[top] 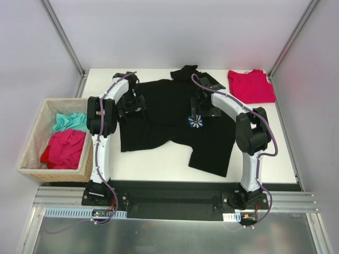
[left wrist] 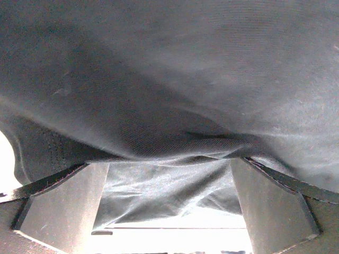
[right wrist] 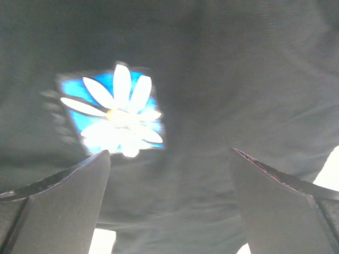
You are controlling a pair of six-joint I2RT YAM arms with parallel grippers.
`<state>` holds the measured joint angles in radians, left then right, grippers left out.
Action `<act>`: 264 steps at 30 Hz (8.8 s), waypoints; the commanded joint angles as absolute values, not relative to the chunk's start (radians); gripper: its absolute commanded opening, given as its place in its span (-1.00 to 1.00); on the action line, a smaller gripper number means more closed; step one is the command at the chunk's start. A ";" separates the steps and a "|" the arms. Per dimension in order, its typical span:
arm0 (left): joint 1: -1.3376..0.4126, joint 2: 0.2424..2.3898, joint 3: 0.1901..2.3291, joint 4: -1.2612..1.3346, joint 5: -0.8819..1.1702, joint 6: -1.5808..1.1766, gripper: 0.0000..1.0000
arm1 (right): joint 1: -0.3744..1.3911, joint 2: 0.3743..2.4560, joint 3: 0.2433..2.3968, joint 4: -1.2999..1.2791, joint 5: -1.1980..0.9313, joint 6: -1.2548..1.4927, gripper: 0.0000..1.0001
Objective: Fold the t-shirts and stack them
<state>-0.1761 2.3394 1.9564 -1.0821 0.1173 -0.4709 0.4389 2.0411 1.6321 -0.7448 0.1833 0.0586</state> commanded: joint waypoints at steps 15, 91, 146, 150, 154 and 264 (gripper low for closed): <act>-0.035 2.444 2.329 -1.255 0.121 -0.382 0.98 | 0.445 1.971 1.651 -0.769 0.209 0.040 0.93; -0.212 1.042 0.919 -0.681 -0.132 -0.428 0.98 | 1.419 1.485 0.919 -0.965 0.595 0.319 -0.06; -0.212 1.080 0.923 -0.680 -0.144 -0.426 0.98 | 1.339 1.692 0.925 -0.790 0.405 0.118 -0.22; -0.212 1.089 0.927 -0.680 -0.144 -0.428 0.98 | 1.327 1.692 0.919 -0.790 0.390 0.121 -0.29; -0.212 1.092 0.927 -0.680 -0.144 -0.428 0.97 | 1.324 1.697 0.917 -0.792 0.377 0.123 -0.38; -0.025 1.744 1.183 -0.798 -0.272 -0.321 -0.11 | 1.284 1.502 0.885 -0.738 0.347 0.097 -0.99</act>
<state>-0.0319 1.7222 1.1301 -0.7830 -0.2565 -0.3027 1.2900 1.5398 0.8738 -0.7361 0.3500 0.1024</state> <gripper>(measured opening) 0.457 0.011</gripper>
